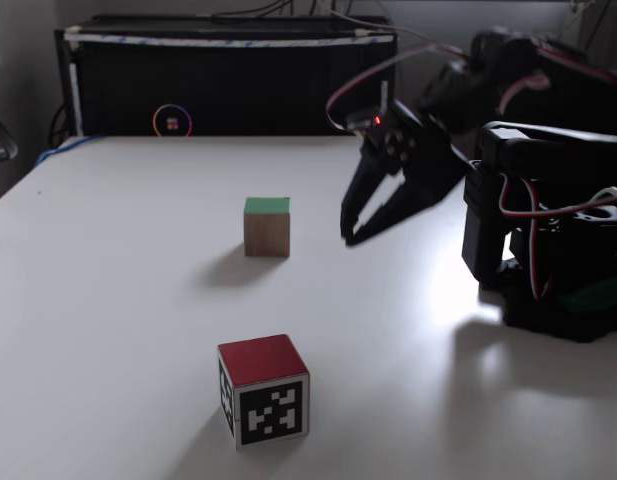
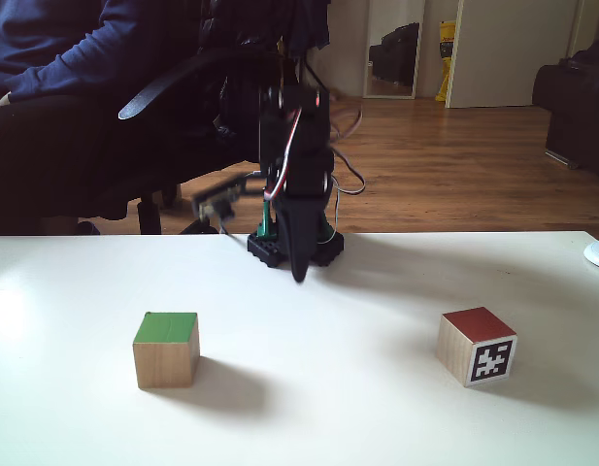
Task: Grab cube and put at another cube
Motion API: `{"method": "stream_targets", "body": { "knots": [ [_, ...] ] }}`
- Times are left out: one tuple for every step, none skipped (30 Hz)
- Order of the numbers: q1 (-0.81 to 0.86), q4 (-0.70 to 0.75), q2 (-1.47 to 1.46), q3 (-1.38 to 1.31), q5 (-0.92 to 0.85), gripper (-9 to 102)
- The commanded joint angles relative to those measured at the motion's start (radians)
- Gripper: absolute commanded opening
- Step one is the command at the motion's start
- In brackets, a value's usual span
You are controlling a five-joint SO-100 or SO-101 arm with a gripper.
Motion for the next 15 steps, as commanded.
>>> {"method": "stream_targets", "body": {
  "knots": [
    [0.054,-0.021,-0.344,-0.262,-0.046,0],
    [0.080,-0.014,-0.453,-0.350,-0.055,1],
    [0.103,0.000,-0.552,-0.437,-0.071,1],
    [0.126,0.020,-0.643,-0.517,-0.083,3],
    [0.149,0.044,-0.724,-0.595,-0.092,6],
    [0.169,0.069,-0.793,-0.666,-0.103,9],
    [0.190,0.092,-0.854,-0.724,-0.115,12],
    [0.210,0.107,-0.904,-0.767,-0.124,18],
    [0.230,0.112,-0.937,-0.796,-0.138,23],
    [0.247,0.112,-0.956,-0.813,-0.164,27],
    [0.264,0.112,-0.966,-0.821,-0.202,32],
    [0.276,0.110,-0.971,-0.821,-0.245,36],
    [0.290,0.115,-0.974,-0.821,-0.276,39],
    [0.304,0.117,-0.974,-0.818,-0.298,40],
    [0.319,0.117,-0.973,-0.816,-0.305,43]
  ]
}}
